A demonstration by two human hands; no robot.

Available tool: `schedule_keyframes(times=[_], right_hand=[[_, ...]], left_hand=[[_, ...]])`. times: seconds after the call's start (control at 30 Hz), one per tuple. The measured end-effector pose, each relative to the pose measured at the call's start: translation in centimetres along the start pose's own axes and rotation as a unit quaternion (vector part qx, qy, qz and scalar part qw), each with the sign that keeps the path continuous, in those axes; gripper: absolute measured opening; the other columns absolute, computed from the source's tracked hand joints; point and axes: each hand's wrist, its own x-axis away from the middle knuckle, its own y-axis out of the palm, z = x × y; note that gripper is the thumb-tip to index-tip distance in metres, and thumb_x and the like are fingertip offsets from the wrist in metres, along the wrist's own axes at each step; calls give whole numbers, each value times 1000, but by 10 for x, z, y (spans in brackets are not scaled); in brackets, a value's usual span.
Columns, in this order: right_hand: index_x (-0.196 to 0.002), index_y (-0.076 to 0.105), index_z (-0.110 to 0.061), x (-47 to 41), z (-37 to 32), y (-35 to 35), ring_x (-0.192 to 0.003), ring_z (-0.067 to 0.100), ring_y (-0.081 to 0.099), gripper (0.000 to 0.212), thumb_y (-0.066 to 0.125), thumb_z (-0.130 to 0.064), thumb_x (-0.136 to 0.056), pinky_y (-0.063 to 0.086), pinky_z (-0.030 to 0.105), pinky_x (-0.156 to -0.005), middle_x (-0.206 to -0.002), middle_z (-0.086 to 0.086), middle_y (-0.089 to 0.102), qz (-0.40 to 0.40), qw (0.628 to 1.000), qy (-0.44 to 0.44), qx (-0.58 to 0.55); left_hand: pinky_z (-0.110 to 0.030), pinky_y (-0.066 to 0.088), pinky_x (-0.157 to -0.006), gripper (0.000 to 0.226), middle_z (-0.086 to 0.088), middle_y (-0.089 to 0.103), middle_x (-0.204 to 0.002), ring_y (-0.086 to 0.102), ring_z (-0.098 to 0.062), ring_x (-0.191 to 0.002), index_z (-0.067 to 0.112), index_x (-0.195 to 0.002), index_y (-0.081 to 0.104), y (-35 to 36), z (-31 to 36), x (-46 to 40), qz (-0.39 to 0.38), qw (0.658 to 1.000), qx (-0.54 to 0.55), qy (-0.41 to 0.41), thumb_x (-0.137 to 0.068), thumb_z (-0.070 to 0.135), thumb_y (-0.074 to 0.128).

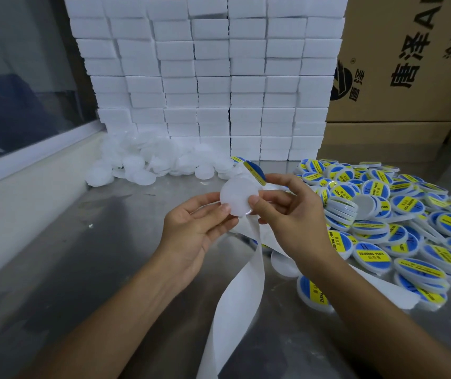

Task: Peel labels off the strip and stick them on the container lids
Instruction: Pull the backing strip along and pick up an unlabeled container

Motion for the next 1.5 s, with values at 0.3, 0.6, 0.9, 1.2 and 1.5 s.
schedule_keyframes(times=[0.3,0.6,0.9,1.2,1.5], right_hand=[[-83,74,-14,-6,-7,-8,-71,10,68,6,70,-14,-87,54,22,-64,-77,1,72,96,995,-4,18],[-76,76,-13,-2,-13,1,-54,7,57,3,76,-16,-76,53,23,-62,-66,0,66,-17,968,168,-185],[-83,76,-12,1,-9,2,-53,7,61,2,74,-11,-82,50,16,-56,-66,-1,72,-3,997,72,-32],[-84,75,-8,2,-10,3,-52,8,62,3,73,-7,-82,49,14,-54,-69,1,74,-6,998,48,-40],[-82,74,-10,3,-9,4,-52,8,62,5,74,-5,-82,52,17,-56,-71,1,74,-6,1000,0,-8]], left_hand=[[-27,58,-66,32,-16,75,-85,74,-22,-77,0,-93,69,-3,4,-2,42,999,28,-8,-61,5,74],[-25,57,-64,28,-15,75,-85,73,-21,-75,1,-92,71,-1,4,-2,52,998,20,-12,-65,6,73],[-25,57,-64,35,-17,75,-87,74,-22,-78,-2,-96,69,1,6,0,27,999,13,-14,-63,9,74],[-24,57,-62,26,-17,75,-84,74,-22,-76,1,-87,72,1,7,1,33,999,-2,-5,-62,9,75],[-24,57,-61,17,-18,75,-83,74,-22,-75,7,-77,75,0,7,1,30,999,-34,16,-61,12,76]])
